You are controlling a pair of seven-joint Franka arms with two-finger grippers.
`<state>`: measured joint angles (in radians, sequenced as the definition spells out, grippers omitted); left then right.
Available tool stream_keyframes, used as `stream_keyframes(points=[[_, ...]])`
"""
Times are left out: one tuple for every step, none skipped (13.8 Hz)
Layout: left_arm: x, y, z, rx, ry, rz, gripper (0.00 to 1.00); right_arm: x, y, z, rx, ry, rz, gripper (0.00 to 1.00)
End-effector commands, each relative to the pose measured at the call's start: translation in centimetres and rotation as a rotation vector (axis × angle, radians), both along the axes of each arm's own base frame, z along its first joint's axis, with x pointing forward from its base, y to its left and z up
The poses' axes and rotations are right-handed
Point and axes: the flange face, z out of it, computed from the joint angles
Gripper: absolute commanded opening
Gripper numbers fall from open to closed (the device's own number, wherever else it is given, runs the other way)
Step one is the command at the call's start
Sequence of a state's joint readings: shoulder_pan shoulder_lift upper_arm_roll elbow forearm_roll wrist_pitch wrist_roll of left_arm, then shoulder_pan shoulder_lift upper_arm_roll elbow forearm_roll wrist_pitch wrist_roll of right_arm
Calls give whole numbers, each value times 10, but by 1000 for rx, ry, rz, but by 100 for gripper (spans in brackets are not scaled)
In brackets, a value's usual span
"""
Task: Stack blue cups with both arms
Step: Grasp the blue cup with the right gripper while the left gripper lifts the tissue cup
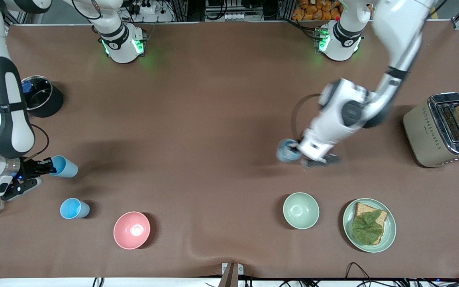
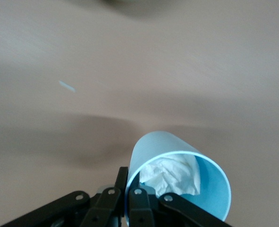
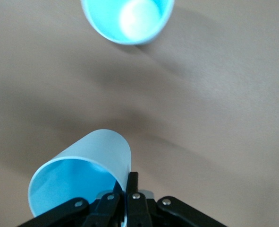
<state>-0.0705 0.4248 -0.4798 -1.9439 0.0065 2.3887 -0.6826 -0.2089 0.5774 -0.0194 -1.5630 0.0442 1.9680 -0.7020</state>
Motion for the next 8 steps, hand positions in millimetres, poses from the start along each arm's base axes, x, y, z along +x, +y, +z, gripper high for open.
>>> stream_keyframes(points=[[-35, -102, 3, -18, 32, 35, 0, -2, 43, 40, 8, 11, -13, 0], [-49, -133, 2, -29, 42, 39, 0, -3, 66, 56, 4, 17, -10, 0], [-71, -164, -1, -32, 52, 19, 0, -5, 84, 67, 0, 30, -19, 0], [-88, -186, -8, -28, 66, 15, 0, -7, 109, 82, 0, 31, -10, 0], [-106, -204, -15, -14, 72, 11, 0, -9, 137, 96, 6, 31, 3, 0], [-125, -218, -30, 18, 72, -6, 0, -13, 158, 108, 8, 35, 3, 0], [-140, -231, -41, 39, 82, 14, 0, -21, 178, 121, 9, 59, -7, 0], [-147, -236, -51, 67, 79, 55, 0, -29, 197, 131, 15, 83, 1, 0]])
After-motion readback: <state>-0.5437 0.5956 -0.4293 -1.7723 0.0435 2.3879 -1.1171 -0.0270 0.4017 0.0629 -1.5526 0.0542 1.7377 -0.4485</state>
